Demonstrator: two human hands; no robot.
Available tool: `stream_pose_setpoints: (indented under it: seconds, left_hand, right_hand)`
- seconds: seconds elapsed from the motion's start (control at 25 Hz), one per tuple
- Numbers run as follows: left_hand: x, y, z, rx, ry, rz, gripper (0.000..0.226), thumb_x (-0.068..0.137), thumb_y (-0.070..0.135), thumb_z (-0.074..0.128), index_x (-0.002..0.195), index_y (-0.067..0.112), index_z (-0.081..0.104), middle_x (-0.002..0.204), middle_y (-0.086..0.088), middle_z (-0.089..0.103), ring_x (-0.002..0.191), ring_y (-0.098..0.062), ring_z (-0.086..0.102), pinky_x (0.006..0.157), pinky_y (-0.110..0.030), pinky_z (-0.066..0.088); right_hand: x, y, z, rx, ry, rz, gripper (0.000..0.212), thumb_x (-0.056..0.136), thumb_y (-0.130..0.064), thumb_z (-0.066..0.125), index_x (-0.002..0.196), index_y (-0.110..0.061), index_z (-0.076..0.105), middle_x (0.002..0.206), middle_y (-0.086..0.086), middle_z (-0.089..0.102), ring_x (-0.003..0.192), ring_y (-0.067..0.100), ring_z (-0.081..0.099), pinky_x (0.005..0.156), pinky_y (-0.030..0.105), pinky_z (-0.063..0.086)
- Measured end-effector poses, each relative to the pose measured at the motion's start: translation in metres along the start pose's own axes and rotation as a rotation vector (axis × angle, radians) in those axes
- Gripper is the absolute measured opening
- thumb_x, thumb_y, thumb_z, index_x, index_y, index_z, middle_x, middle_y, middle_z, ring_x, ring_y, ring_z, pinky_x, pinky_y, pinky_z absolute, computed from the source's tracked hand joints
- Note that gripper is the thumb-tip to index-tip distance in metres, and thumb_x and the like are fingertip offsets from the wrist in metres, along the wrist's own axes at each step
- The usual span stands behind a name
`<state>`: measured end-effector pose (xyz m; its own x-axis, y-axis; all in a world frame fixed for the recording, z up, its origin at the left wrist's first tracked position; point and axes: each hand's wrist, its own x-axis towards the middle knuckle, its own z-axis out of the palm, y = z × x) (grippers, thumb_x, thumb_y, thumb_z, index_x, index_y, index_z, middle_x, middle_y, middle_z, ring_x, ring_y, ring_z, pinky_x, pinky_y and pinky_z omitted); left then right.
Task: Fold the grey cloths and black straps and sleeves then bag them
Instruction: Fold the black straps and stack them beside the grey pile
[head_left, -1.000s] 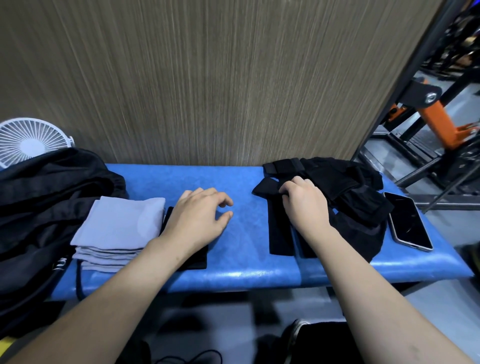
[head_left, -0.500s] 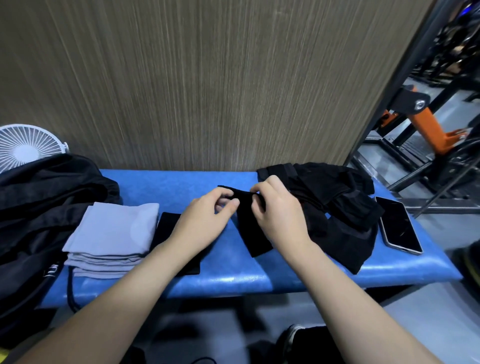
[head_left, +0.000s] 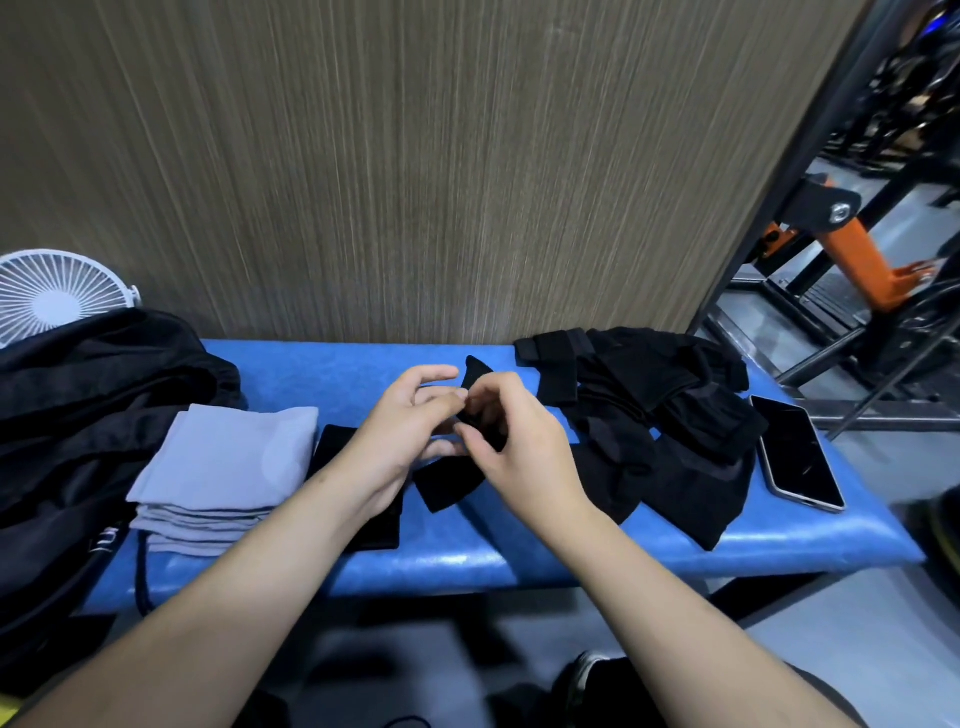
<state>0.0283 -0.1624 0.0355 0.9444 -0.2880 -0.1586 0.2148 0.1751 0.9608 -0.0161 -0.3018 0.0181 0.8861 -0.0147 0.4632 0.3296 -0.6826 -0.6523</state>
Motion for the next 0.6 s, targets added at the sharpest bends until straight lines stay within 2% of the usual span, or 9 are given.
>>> stream_pose_setpoints:
  seconds: [0.12,0.2,0.36,0.48,0.6]
  left_hand:
    - [0.002,0.001,-0.005,0.028,0.015,0.025,0.030,0.097,0.008,0.059,0.126,0.018,0.057,0.108,-0.003,0.068,0.082,-0.005,0.068,0.060,-0.020,0.053]
    - [0.004,0.001,-0.008,0.015,0.028,0.047,0.034,0.097,0.001,0.056,0.128,0.015,0.056,0.109,-0.007,0.066,0.077,-0.006,0.069,0.060,-0.023,0.055]
    - [0.006,0.003,-0.013,0.005,0.036,0.087,0.037,0.096,-0.006,0.052,0.126,0.015,0.058,0.116,-0.014,0.067,0.083,-0.016,0.070,0.066,-0.030,0.058]
    - [0.005,0.003,-0.016,0.017,0.012,0.112,0.037,0.097,-0.006,0.050,0.125,0.017,0.060,0.119,-0.012,0.069,0.091,-0.018,0.070,0.076,-0.035,0.058]
    - [0.007,0.002,-0.020,0.035,-0.018,0.123,0.041,0.097,-0.005,0.049,0.129,0.017,0.060,0.122,-0.009,0.069,0.096,-0.018,0.070,0.076,-0.033,0.058]
  right_hand:
    - [0.000,-0.002,-0.004,0.195,-0.046,0.028,0.037,0.083,-0.009,0.075,0.111,-0.019,0.053,0.099,-0.011,0.065,0.094,0.011,0.064,0.085,0.033,0.054]
    - [0.002,0.000,-0.007,0.306,-0.002,0.040,0.034,0.084,-0.005,0.075,0.110,-0.015,0.055,0.102,-0.005,0.065,0.096,0.015,0.065,0.086,0.031,0.054]
    - [0.010,0.017,-0.011,0.244,0.149,0.195,0.025,0.090,-0.010,0.069,0.106,-0.024,0.055,0.111,-0.002,0.060,0.102,0.010,0.060,0.083,0.023,0.047]
    - [0.014,0.032,-0.013,0.334,0.058,0.408,0.024,0.093,-0.013,0.067,0.113,-0.020,0.057,0.118,-0.003,0.062,0.102,0.007,0.061,0.083,0.017,0.044]
    - [0.017,0.036,-0.016,0.547,0.011,0.466,0.033,0.095,-0.009,0.063,0.127,-0.016,0.057,0.119,0.000,0.068,0.108,0.011,0.064,0.087,0.023,0.047]
